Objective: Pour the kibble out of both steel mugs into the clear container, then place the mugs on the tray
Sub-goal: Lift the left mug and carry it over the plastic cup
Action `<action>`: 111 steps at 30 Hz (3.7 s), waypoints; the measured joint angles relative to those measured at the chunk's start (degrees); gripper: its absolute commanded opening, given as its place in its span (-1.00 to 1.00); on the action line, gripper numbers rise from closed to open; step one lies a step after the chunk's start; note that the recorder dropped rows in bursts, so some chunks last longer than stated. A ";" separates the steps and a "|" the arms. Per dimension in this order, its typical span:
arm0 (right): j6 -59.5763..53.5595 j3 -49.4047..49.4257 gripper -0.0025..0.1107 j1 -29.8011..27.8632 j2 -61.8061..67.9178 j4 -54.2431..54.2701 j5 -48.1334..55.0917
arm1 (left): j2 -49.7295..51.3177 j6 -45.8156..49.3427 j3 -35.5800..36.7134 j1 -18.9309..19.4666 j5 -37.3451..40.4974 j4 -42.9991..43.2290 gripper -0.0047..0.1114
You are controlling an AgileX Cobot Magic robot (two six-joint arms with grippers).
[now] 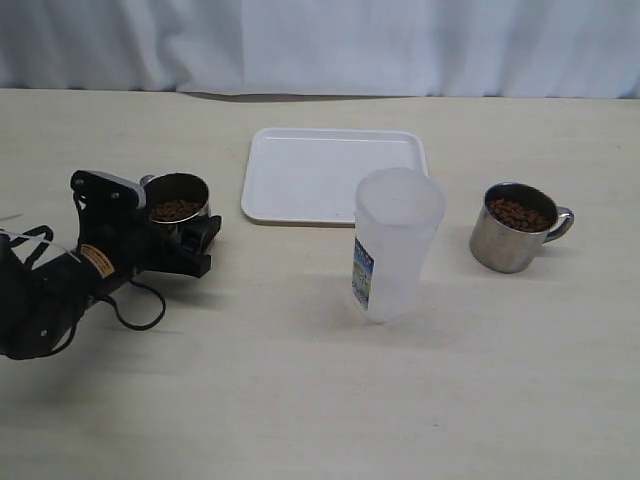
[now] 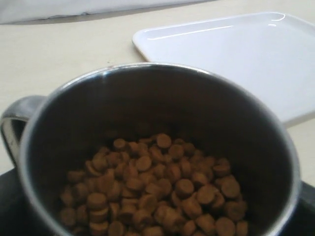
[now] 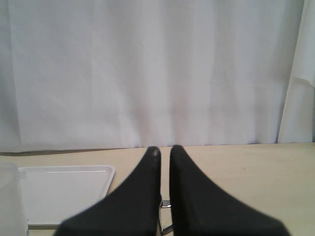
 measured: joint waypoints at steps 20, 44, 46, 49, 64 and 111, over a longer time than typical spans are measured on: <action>0.00 0.00 -0.87 0.00 0.00 0.00 0.00 | -31.32 -0.54 0.31 0.00 31.36 9.47 -0.92; 0.00 0.00 -0.87 0.00 0.00 0.00 0.00 | -44.64 -14.92 -23.56 -22.17 74.24 26.83 -0.92; 0.00 0.00 -0.87 0.00 0.00 0.00 0.00 | -42.58 -14.05 -24.98 -24.14 76.05 26.83 -0.92; 0.00 0.00 -0.87 0.00 0.00 0.00 0.00 | -39.91 -12.40 -26.11 -26.28 77.03 26.83 -0.92; 0.00 0.00 -0.87 0.00 0.00 0.00 0.00 | -36.46 -8.11 -26.66 -32.53 79.95 33.11 -0.92; 0.00 0.00 -0.87 0.00 0.00 0.00 0.00 | -28.41 -6.93 -34.54 -40.19 94.48 49.60 -0.92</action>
